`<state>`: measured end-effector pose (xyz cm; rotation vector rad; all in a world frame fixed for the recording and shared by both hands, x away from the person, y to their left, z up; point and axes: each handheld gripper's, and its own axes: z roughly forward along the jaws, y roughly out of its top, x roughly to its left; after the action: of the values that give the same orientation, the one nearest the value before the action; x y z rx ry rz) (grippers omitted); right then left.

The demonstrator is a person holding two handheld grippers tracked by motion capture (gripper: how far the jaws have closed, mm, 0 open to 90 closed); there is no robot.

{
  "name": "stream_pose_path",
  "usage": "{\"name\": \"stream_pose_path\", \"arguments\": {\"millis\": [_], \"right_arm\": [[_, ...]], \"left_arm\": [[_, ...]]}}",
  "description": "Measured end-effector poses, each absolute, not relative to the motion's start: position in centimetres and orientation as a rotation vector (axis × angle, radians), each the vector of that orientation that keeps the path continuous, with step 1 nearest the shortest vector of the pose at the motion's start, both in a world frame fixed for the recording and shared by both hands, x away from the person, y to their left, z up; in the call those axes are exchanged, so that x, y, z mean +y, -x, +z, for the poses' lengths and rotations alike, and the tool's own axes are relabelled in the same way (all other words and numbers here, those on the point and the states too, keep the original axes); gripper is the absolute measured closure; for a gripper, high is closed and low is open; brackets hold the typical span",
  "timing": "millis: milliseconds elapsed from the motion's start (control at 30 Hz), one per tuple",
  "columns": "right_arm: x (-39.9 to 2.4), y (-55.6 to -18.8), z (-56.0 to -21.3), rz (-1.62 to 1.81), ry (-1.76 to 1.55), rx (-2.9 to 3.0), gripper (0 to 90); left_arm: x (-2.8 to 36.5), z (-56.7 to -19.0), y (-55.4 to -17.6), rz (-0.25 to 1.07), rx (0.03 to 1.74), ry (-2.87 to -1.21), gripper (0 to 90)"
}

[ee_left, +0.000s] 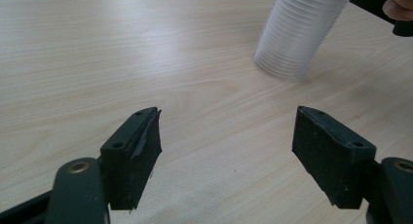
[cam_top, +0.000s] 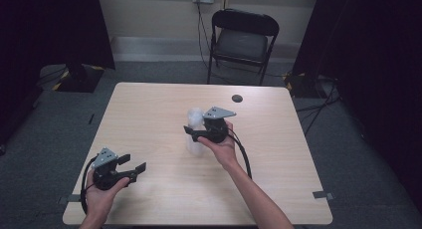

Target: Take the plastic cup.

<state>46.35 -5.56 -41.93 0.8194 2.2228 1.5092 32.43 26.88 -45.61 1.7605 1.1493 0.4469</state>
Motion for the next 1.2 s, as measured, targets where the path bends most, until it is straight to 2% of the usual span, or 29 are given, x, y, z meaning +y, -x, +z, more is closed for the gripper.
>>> {"name": "stream_pose_path", "arguments": {"millis": [1200], "right_arm": [[-5.9, -46.3, -38.9, 1.565, -0.783, 2.164, 33.0]], "left_arm": [[26.8, -45.6, -32.4, 0.445, 1.151, -1.762, 25.9]]}}
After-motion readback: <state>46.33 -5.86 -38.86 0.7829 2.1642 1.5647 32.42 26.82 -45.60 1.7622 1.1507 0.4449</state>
